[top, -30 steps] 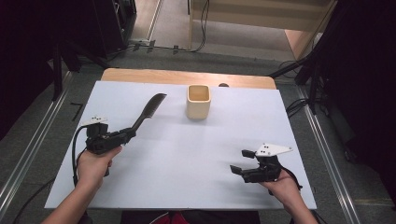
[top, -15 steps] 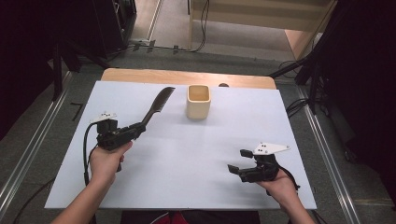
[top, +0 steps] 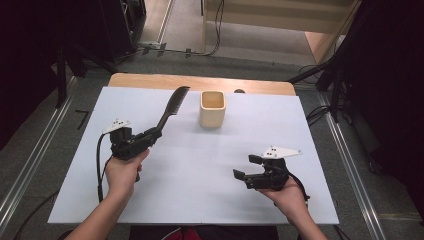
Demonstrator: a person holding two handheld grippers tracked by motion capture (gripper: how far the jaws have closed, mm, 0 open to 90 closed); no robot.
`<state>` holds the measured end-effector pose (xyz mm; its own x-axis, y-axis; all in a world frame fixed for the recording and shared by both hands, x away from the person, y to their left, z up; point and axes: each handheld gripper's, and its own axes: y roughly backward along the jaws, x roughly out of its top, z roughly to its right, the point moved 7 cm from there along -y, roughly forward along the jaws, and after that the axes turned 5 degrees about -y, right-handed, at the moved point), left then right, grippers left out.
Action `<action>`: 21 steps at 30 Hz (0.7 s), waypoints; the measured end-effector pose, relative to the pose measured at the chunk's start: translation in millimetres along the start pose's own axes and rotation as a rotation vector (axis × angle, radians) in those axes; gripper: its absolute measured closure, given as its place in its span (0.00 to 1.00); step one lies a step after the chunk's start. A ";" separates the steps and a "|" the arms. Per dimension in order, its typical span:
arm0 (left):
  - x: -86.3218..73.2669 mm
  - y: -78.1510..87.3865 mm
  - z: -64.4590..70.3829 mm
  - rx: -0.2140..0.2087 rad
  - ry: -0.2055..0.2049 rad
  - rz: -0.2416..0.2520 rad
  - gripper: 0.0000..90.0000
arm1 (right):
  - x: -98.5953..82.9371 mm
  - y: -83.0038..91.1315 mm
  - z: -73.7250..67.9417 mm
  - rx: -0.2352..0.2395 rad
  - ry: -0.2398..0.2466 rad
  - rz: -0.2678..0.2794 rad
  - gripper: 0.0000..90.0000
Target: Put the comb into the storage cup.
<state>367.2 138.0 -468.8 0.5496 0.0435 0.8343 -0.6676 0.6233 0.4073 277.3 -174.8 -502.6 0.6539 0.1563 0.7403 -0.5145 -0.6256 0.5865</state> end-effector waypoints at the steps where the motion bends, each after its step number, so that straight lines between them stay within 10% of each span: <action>1: 0.2 -1.2 1.5 -0.007 0.002 0.008 0.81 | 1.8 -1.2 -0.5 -0.009 -0.005 0.001 0.17; 21: -4.0 -13.1 11.2 0.012 0.025 0.054 0.81 | 42.0 -31.7 -31.6 -0.041 0.003 0.009 0.20</action>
<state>368.1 121.0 -473.3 0.5251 0.0967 0.8455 -0.7023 0.6103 0.3664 303.6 -124.3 -479.7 0.6476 0.1527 0.7465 -0.5429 -0.5951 0.5926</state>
